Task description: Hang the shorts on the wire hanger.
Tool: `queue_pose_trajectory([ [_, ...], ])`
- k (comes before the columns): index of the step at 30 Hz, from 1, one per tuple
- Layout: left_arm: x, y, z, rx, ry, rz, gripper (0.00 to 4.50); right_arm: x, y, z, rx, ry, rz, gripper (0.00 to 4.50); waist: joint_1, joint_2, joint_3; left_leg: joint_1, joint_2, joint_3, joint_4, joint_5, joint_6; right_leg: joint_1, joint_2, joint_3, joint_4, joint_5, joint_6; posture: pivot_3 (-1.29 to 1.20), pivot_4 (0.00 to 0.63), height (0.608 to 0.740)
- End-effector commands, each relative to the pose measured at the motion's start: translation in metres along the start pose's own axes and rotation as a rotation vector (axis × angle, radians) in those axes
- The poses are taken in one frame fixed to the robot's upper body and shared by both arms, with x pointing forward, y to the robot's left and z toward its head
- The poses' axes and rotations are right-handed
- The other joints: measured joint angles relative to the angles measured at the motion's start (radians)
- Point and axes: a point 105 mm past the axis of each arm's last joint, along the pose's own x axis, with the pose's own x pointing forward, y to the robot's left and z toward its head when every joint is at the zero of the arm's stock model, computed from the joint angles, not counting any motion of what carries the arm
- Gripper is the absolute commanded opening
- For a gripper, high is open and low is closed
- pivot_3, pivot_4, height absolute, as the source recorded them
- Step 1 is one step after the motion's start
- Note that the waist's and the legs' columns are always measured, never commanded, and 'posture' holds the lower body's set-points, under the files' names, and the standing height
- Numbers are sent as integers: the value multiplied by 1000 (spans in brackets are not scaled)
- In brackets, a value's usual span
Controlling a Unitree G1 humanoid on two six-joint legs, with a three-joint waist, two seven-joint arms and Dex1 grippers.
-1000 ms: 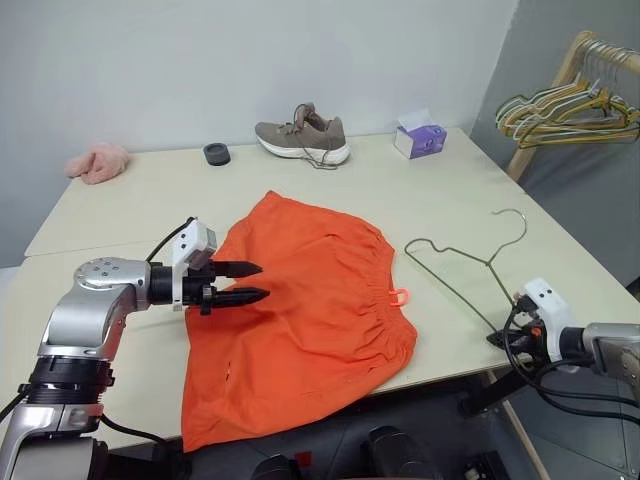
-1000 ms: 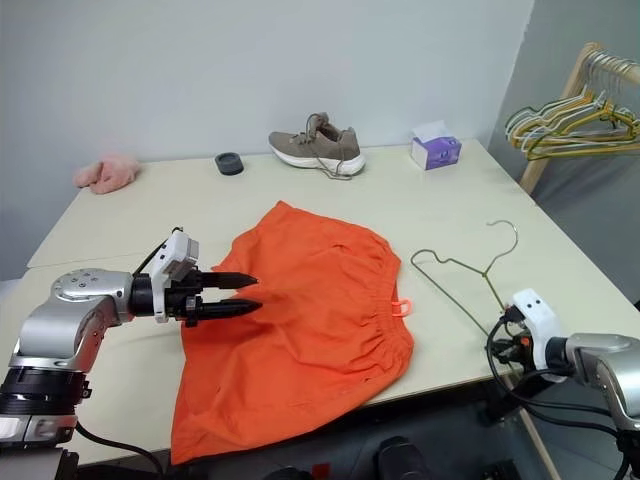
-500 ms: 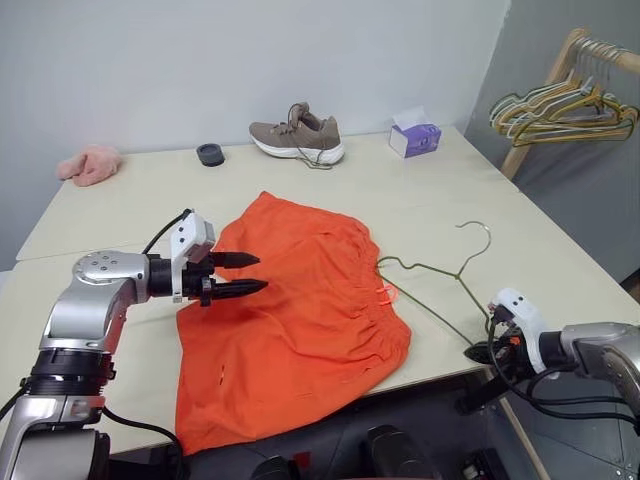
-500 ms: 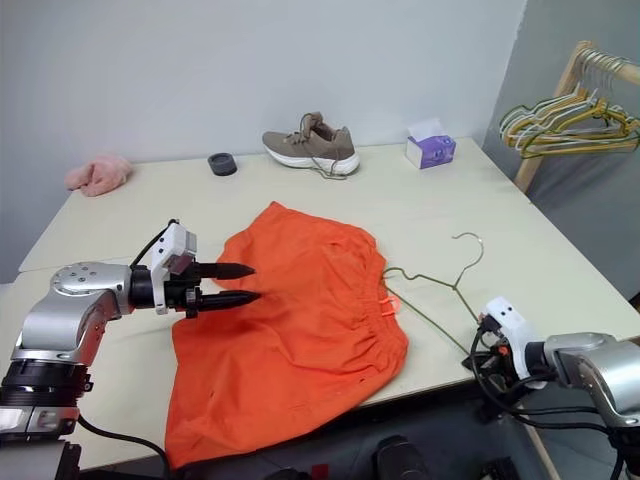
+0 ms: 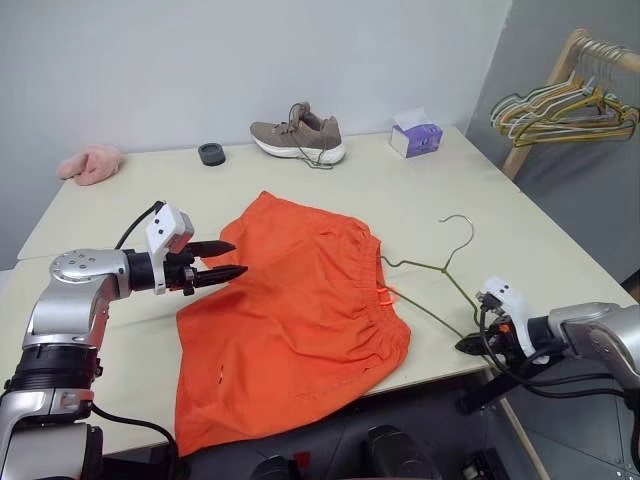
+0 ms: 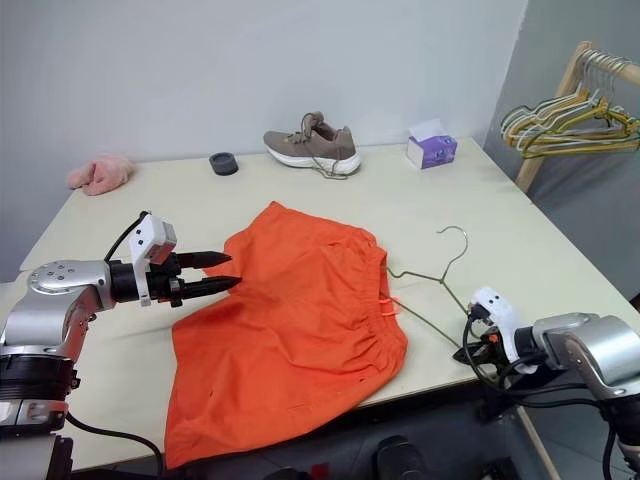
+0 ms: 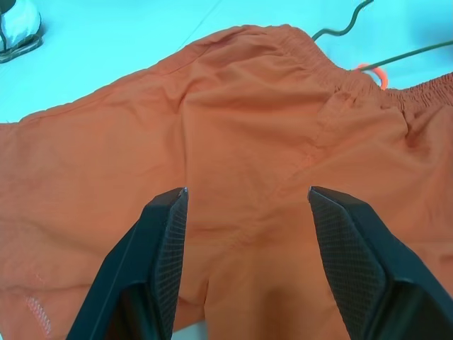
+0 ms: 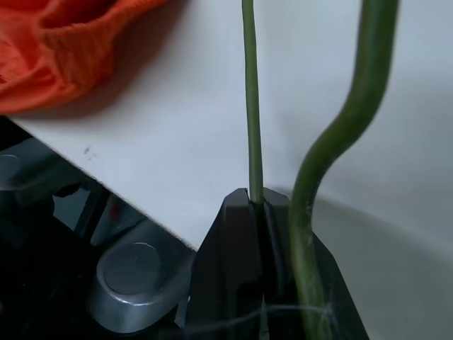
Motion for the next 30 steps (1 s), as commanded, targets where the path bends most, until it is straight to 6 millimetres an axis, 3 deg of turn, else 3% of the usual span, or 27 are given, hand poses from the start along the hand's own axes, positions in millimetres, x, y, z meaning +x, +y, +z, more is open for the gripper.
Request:
queue_pose_trajectory([
  [1,-4,2,14,51,-30,11,2859,0,1,16,-12,-41,8,0,-1,0,0,0,0,0,0,0,0,0,0,0,0,0,0,-217,40,740],
  [13,5,0,22,63,-54,-6,2859,21,11,53,264,-145,166,0,3,0,0,-1,0,-1,0,0,0,0,0,0,1,1,-1,-205,40,740],
  [17,5,3,25,57,-77,19,2859,15,24,90,123,-268,166,0,4,0,0,-1,0,-1,0,0,0,-1,0,-1,1,3,-4,-203,40,740],
  [21,2,25,39,29,-133,141,2859,6,32,102,-210,-271,41,0,9,1,0,-1,0,-1,0,0,0,-1,0,-1,1,3,-3,-205,38,740],
  [24,0,38,55,62,-181,208,3379,7,32,105,-478,-248,-91,0,21,0,0,-2,0,-2,0,0,0,-2,0,-2,0,0,1,-205,38,740],
  [26,1,38,68,102,-212,200,4053,9,33,105,-585,-236,-133,0,23,0,0,-2,0,-1,0,0,0,-2,0,-1,0,0,1,-205,38,740],
  [28,5,29,78,145,-220,140,4473,12,35,103,-669,-217,-149,0,23,0,0,-2,0,0,0,0,0,-2,0,-1,0,0,1,-203,29,740],
  [30,8,13,82,201,-186,30,4473,14,37,101,-758,-194,-161,0,23,0,0,-2,0,0,0,0,0,-2,-1,-1,0,1,1,-205,27,740],
])
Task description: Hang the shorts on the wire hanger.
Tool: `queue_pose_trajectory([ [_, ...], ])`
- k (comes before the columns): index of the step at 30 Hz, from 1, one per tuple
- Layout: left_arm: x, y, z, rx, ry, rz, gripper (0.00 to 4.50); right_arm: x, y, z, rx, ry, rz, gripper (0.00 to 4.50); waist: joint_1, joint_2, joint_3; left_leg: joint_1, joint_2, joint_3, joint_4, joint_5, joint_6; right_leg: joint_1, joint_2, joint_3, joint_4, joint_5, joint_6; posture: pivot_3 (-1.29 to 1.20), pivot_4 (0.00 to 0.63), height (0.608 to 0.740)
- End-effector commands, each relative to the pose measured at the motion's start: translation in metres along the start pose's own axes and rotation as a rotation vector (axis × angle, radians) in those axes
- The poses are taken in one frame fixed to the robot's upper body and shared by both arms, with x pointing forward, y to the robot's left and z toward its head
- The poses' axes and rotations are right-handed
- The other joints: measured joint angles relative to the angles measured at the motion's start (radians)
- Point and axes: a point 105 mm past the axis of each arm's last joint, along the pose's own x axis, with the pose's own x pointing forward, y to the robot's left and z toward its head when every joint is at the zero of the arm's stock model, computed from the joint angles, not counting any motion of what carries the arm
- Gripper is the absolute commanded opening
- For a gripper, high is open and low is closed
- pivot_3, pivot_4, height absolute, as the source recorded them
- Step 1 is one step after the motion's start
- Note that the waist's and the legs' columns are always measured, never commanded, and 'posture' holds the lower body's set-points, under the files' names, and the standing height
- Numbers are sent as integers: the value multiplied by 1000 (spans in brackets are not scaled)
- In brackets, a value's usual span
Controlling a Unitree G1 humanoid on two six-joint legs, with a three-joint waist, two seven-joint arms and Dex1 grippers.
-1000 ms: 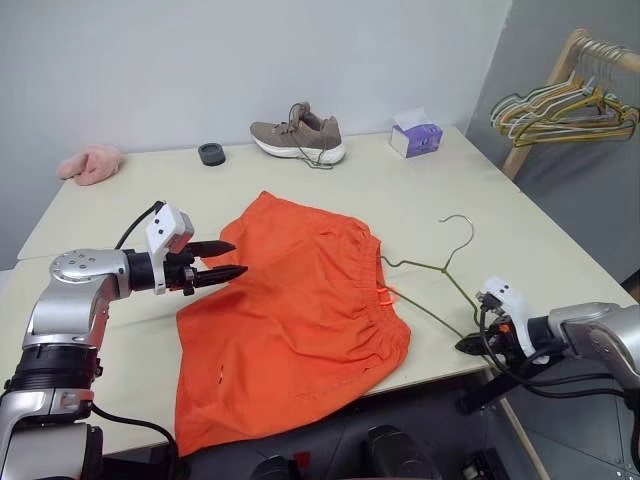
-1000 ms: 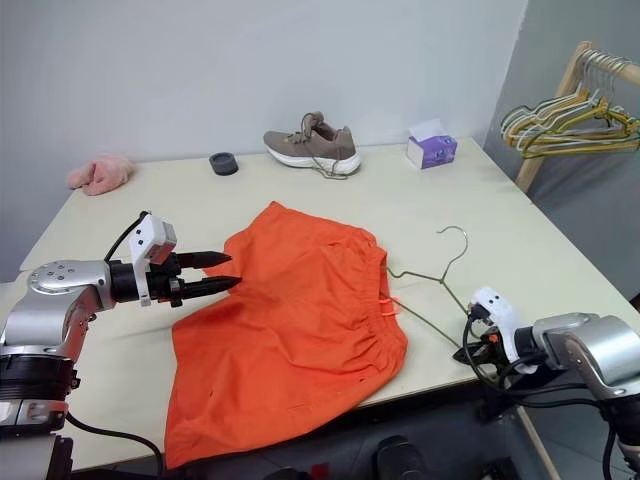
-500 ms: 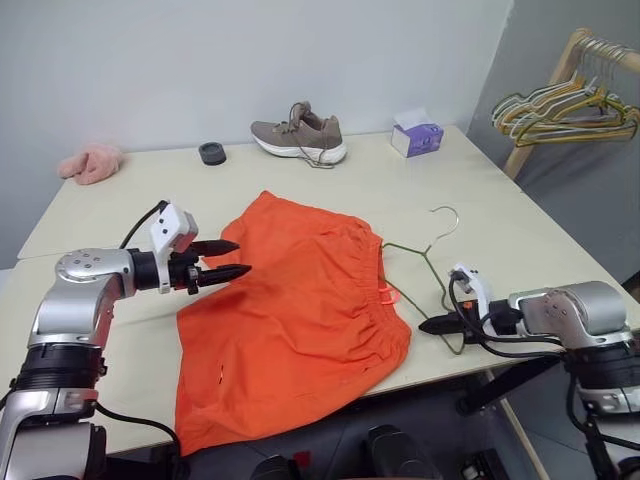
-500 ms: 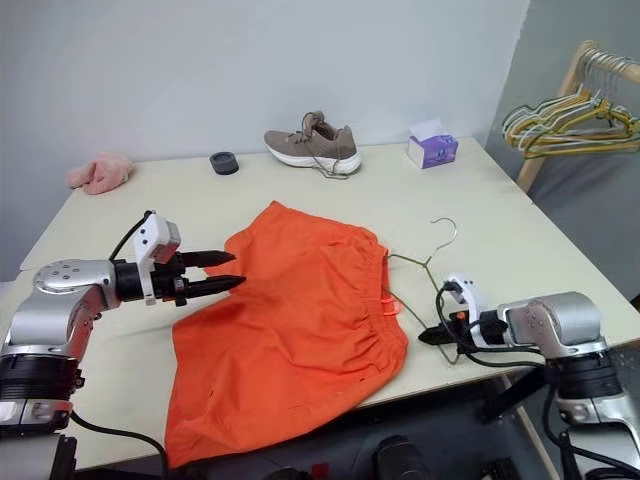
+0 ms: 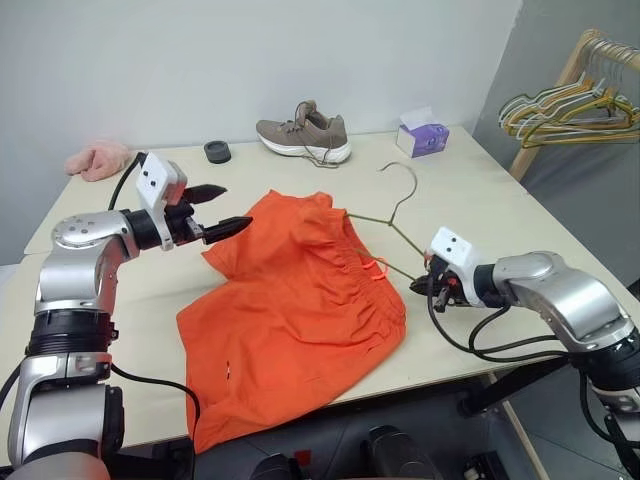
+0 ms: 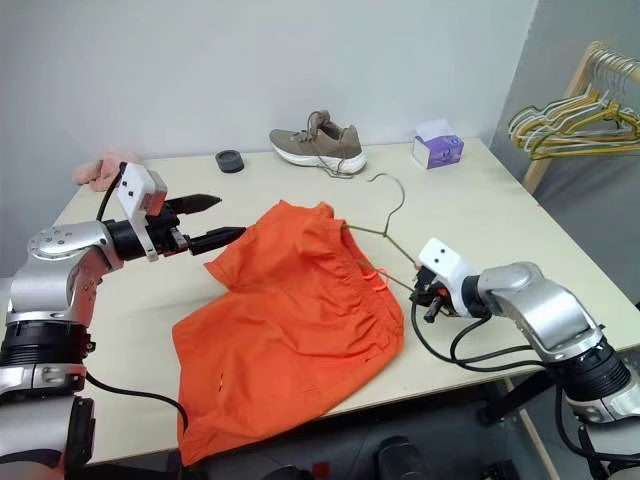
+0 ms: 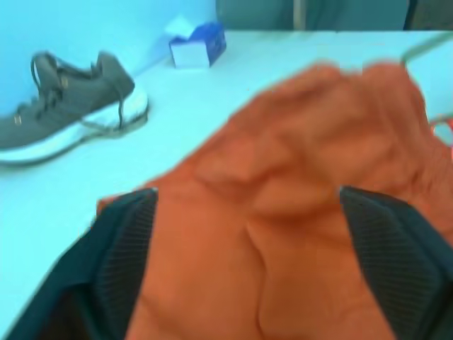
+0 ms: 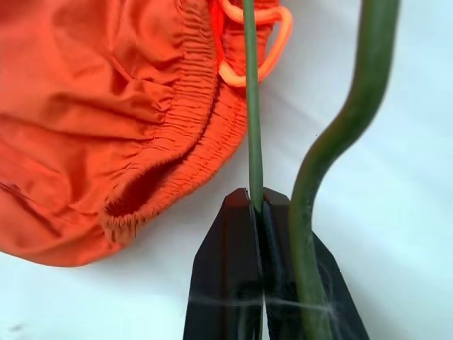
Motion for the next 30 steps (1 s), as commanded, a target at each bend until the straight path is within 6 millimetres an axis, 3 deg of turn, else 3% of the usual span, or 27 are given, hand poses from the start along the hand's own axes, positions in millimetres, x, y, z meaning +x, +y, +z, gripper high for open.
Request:
queue_pose_trajectory([
  [1,1,-25,24,125,2,-191,4473,-3,3,10,-192,-12,-17,0,1,0,0,0,0,0,0,0,0,0,-1,0,0,0,0,-205,27,740],
  [4,-1,-42,22,215,95,-338,4473,-3,4,12,-276,-6,-15,0,-1,0,0,0,0,0,0,0,0,-1,-1,0,0,2,-4,-205,27,740],
  [9,6,-44,20,340,160,-406,4473,-4,5,20,-384,-15,-22,0,1,0,0,1,0,0,1,0,0,0,2,-2,0,1,-2,-211,28,740],
  [14,13,-46,2,401,230,-461,4473,-5,9,37,-468,-50,-21,0,-2,0,0,1,0,2,1,0,0,0,1,-1,1,0,0,-217,31,740],
  [23,22,-53,-16,391,257,-508,4473,-8,20,55,-502,-103,-1,0,-2,0,0,0,0,0,1,0,0,0,1,-1,1,1,-2,-230,39,740],
  [29,30,-56,-14,374,218,-498,4473,-9,24,60,-521,-115,5,0,-5,0,0,0,0,0,1,0,0,0,1,-1,1,3,-5,-232,39,740],
  [30,31,-58,-13,359,207,-503,4290,-8,24,60,-521,-112,8,0,-5,0,0,0,0,0,1,0,0,0,1,-2,1,3,-5,-232,39,740],
])
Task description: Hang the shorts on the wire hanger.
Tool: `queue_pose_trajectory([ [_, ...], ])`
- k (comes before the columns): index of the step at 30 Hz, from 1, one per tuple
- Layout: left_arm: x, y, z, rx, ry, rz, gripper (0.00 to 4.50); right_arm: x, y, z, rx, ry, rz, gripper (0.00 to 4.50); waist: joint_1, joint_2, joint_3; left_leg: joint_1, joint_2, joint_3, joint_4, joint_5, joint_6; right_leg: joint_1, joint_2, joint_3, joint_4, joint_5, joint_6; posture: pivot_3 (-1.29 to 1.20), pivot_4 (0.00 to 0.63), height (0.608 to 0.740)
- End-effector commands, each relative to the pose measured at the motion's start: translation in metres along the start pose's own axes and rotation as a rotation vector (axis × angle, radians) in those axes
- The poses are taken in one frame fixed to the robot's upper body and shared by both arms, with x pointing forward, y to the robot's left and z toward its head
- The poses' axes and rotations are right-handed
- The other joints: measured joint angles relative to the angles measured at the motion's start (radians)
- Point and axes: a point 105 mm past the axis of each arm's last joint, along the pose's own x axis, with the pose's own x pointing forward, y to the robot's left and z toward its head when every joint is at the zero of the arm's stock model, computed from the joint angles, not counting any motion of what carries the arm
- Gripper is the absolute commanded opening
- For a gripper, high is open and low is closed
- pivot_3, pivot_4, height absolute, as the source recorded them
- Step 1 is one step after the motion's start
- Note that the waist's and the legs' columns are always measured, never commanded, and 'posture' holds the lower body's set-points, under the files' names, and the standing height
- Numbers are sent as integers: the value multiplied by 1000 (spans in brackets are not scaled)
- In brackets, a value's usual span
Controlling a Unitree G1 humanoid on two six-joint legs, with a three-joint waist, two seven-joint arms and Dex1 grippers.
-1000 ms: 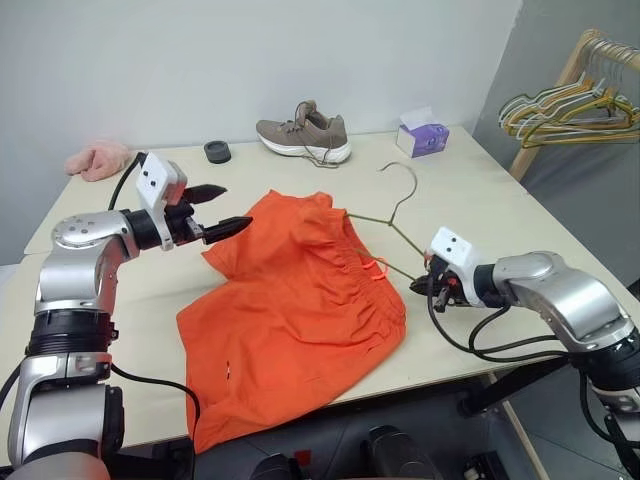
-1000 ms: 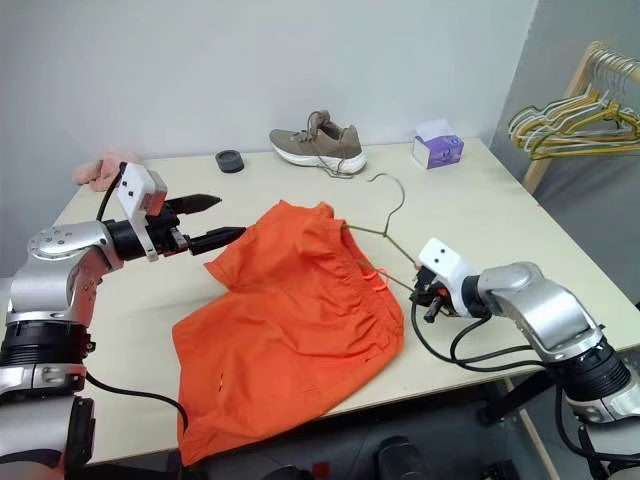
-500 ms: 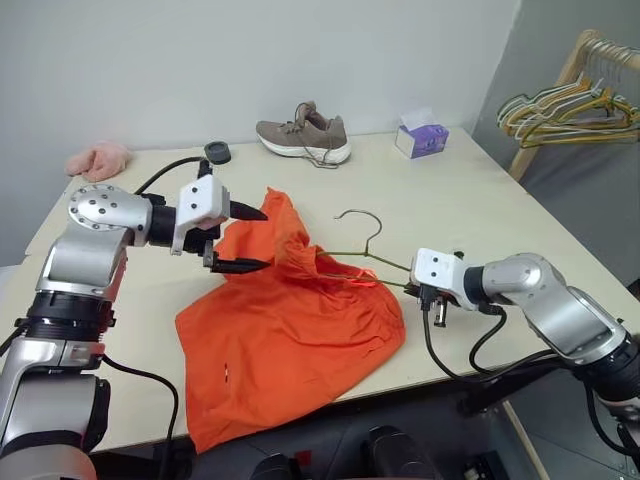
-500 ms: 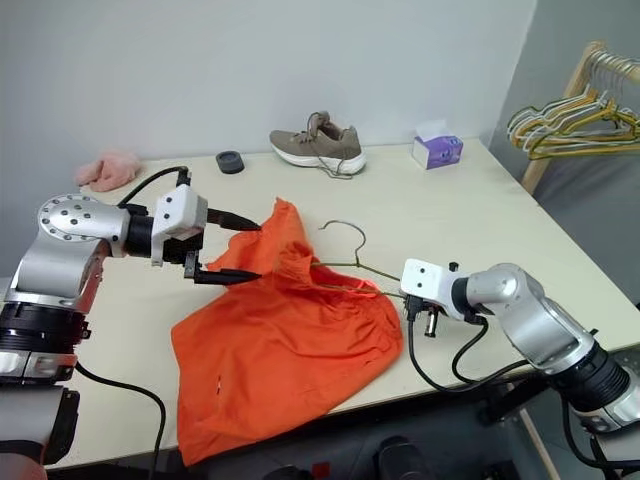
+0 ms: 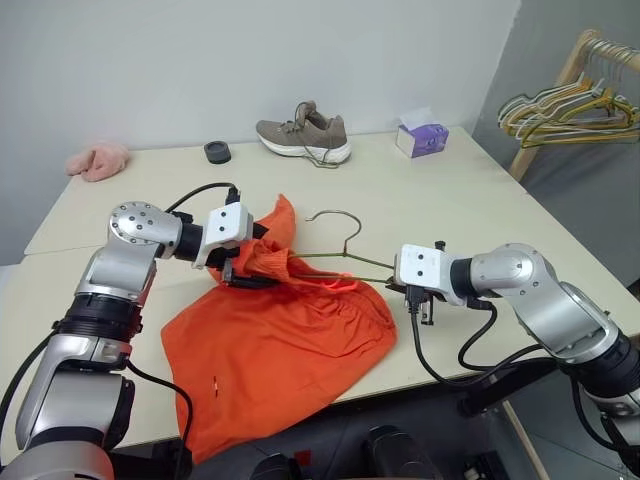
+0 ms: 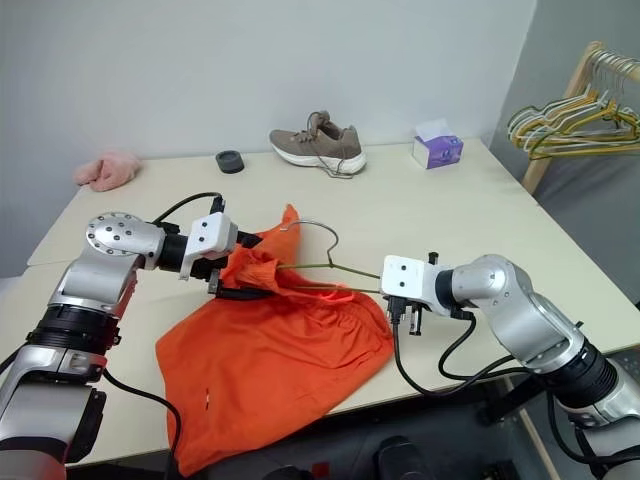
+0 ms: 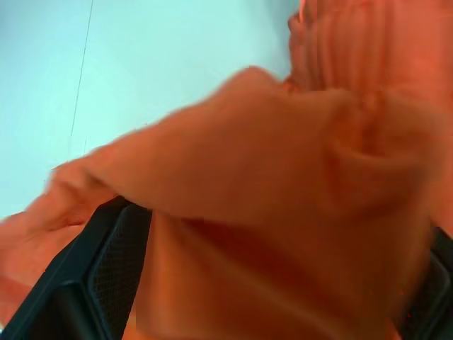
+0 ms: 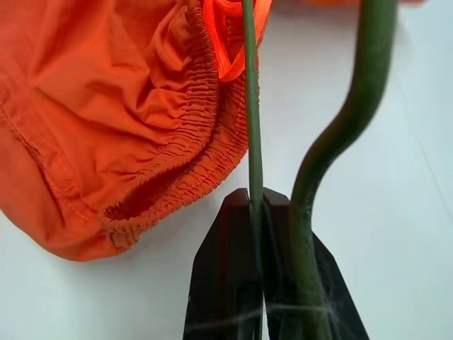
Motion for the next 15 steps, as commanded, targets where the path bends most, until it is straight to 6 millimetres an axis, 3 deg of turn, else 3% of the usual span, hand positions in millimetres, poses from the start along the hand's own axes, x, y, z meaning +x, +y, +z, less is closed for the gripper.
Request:
queue_pose_trajectory([
  [1,-1,5,14,23,-40,14,4076,-6,-6,12,-48,-24,-30,0,0,0,0,0,0,0,0,0,0,0,0,0,0,0,0,-232,39,740],
  [13,4,-2,20,13,-52,0,388,-1,-4,1,-52,23,-20,0,0,0,0,0,0,0,0,0,0,0,0,0,0,0,0,-225,42,740],
  [15,4,-4,19,9,-51,-3,13,0,-4,0,-63,25,-15,0,0,0,0,0,0,0,0,0,0,0,0,0,0,0,0,-220,39,740],
])
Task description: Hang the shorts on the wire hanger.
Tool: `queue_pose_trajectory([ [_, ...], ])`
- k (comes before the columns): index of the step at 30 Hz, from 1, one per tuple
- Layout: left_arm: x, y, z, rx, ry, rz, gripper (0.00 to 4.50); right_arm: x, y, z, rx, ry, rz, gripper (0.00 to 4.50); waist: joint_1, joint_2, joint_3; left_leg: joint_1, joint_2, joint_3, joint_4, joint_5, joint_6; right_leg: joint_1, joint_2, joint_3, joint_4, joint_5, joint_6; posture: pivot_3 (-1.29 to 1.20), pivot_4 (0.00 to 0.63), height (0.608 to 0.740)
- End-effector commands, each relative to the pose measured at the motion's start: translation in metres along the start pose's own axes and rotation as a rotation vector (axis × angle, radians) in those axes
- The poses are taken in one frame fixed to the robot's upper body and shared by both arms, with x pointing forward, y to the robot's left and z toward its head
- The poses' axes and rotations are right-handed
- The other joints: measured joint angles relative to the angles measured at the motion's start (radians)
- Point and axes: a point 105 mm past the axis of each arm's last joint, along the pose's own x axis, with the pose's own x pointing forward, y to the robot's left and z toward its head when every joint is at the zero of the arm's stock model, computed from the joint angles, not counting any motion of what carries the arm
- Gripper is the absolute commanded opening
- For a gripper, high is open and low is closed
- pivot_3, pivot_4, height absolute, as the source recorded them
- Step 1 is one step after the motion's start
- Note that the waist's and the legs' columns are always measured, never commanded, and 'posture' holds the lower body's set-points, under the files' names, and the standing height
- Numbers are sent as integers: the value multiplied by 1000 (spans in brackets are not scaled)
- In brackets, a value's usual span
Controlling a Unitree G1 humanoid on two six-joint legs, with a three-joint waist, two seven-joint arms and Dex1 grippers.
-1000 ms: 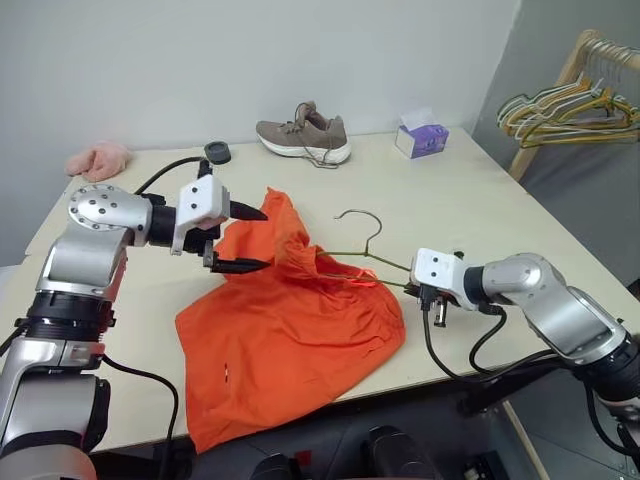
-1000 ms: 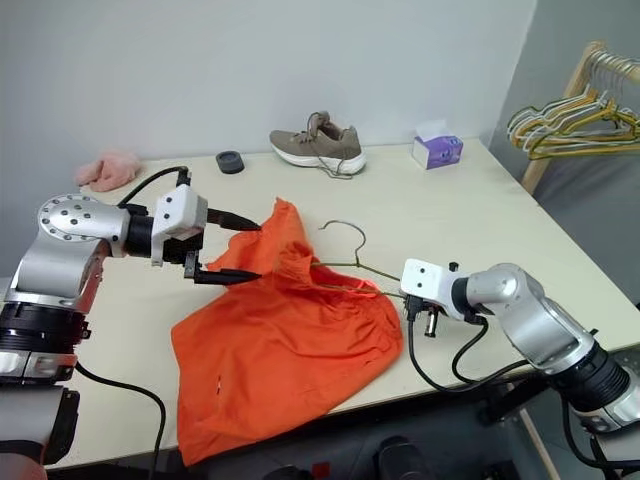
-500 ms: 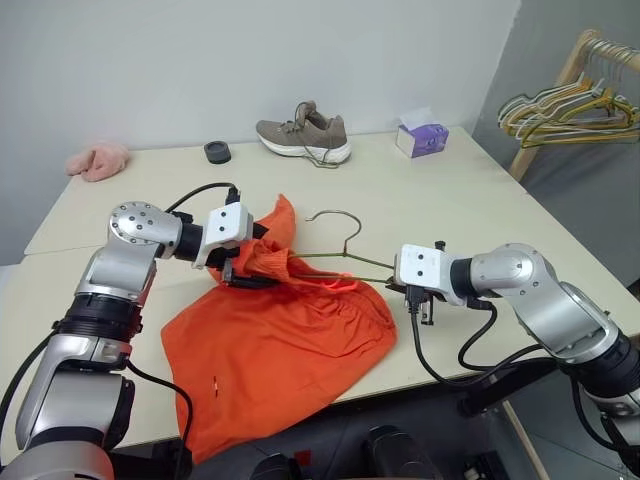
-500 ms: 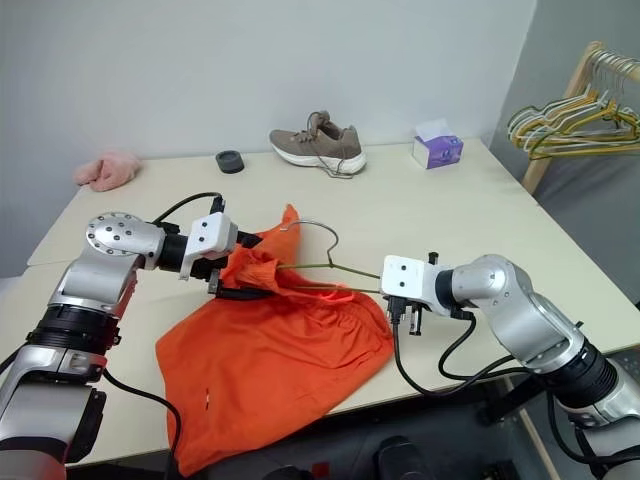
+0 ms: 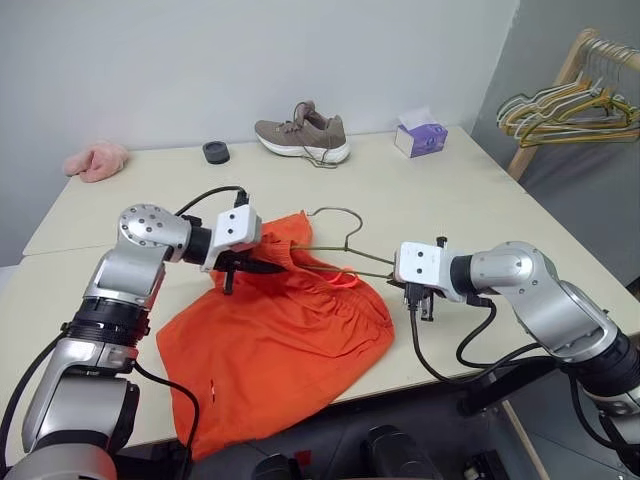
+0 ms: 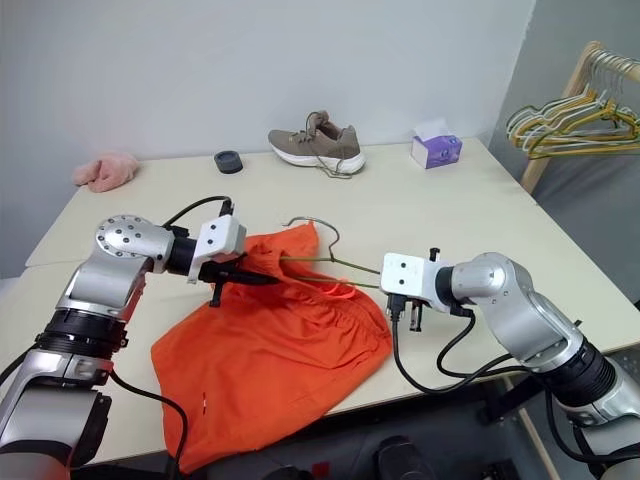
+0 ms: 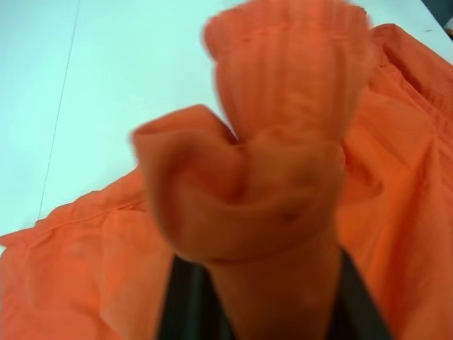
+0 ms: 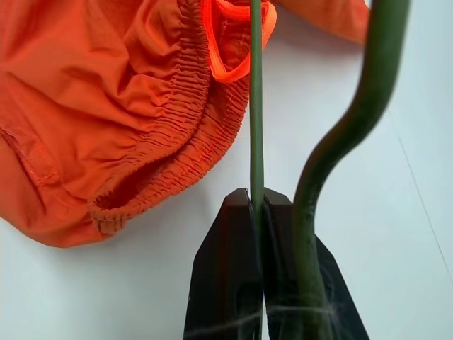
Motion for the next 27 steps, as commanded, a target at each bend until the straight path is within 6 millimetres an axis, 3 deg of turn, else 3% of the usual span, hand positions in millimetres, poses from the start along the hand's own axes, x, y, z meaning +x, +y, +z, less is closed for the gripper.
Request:
queue_pose_trajectory([
  [1,-5,5,12,28,-34,38,13,0,5,7,-62,-19,40,0,0,0,0,0,0,0,0,0,0,0,0,0,0,0,0,-220,39,740],
  [6,-5,1,9,12,-30,36,13,1,11,5,-121,-20,75,0,1,0,0,0,0,0,0,0,0,0,0,0,0,0,0,-221,37,740],
  [11,-14,1,-1,-22,-1,62,0,-10,8,-17,-96,31,42,1444,3,0,0,0,0,-1,0,0,0,0,0,0,0,0,0,-218,34,740],
  [13,-19,2,-6,-43,7,89,0,-20,11,-37,-23,83,26,2161,5,0,0,0,0,0,0,0,0,1,0,0,0,0,0,-215,34,740],
  [16,-23,2,-10,-59,9,116,0,-30,23,-58,106,126,27,3236,7,0,0,0,0,-1,0,0,0,1,0,0,0,0,0,-218,34,740],
  [19,-25,3,-12,-69,4,147,0,-27,39,-60,257,93,24,4317,6,-1,0,1,1,-2,0,0,0,1,0,0,0,0,0,-224,33,740],
  [20,-25,4,-12,-72,2,154,0,-25,42,-59,284,83,22,4487,3,-1,-1,2,1,-1,0,0,0,2,0,0,0,0,1,-224,33,740],
  [27,-24,5,-7,-116,-54,194,0,7,42,-25,785,-170,-100,4487,0,-2,-2,1,2,-3,0,0,0,2,1,1,1,-2,4,-231,30,740],
])
